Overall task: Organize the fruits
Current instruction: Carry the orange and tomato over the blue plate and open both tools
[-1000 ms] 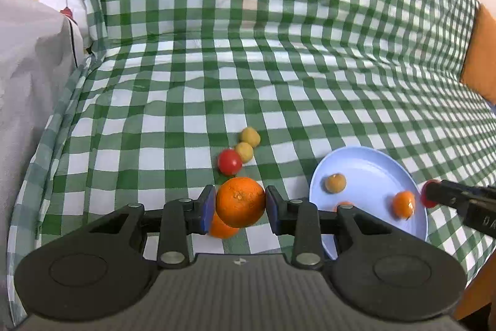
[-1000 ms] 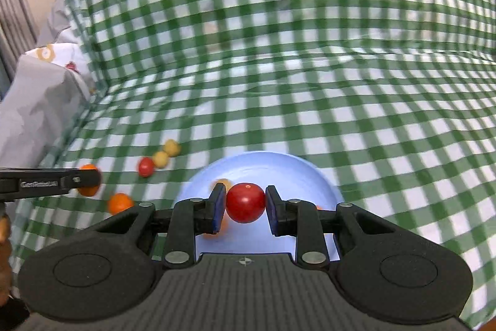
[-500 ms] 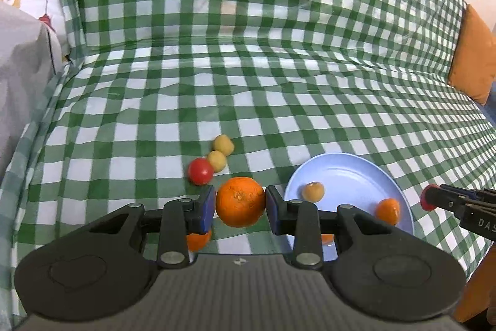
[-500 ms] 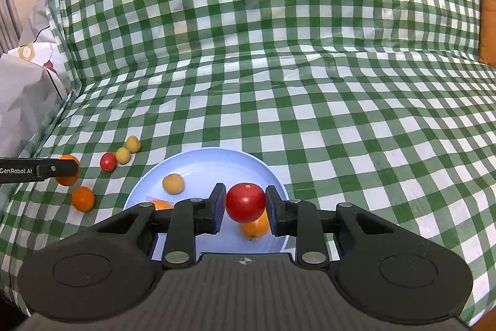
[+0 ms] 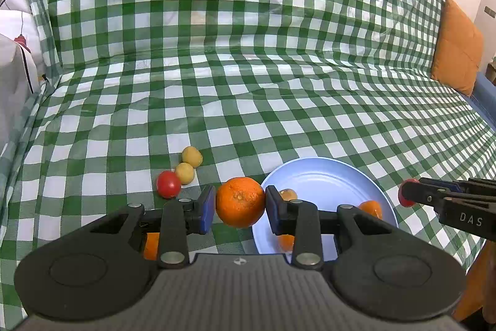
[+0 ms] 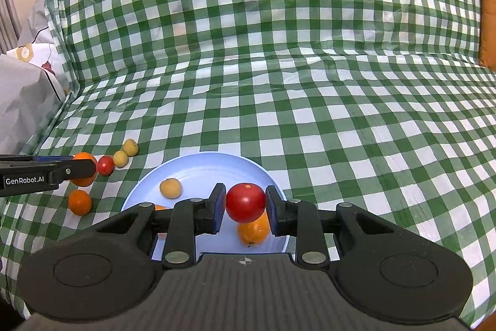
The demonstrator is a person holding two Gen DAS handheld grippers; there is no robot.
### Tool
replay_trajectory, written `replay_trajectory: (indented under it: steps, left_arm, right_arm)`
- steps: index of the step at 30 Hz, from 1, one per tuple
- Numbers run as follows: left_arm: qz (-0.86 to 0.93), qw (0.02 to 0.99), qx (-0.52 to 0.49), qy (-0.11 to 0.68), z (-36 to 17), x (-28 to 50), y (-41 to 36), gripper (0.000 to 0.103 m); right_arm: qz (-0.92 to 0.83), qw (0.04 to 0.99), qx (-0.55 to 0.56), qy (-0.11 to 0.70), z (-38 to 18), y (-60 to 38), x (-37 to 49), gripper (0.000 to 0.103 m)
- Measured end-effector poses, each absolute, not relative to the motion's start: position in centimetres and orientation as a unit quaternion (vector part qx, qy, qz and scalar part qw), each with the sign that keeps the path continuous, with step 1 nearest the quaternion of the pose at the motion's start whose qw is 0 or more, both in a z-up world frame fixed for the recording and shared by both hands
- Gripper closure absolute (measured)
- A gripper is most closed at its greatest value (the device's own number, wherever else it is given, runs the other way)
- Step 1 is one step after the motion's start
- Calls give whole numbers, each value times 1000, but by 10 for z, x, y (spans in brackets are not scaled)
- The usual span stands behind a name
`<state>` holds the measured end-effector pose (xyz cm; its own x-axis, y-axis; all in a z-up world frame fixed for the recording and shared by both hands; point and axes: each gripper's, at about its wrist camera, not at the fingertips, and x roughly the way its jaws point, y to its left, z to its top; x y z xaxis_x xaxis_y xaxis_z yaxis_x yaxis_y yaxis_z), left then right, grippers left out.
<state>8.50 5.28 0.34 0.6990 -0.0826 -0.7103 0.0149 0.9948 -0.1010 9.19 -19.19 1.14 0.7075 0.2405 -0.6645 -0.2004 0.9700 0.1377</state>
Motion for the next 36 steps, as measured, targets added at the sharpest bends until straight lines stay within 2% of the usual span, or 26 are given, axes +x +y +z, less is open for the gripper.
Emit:
replay_trajectory:
  steps: [20,36]
  left_arm:
    - [-37,920,-52,386,2,86,53,65]
    - [-138,916,-25,376,0,77,14,65]
  right_arm:
    - [119,924,22,363,10,-189,92,74]
    - [137,921,14,363,8,-187,95,74]
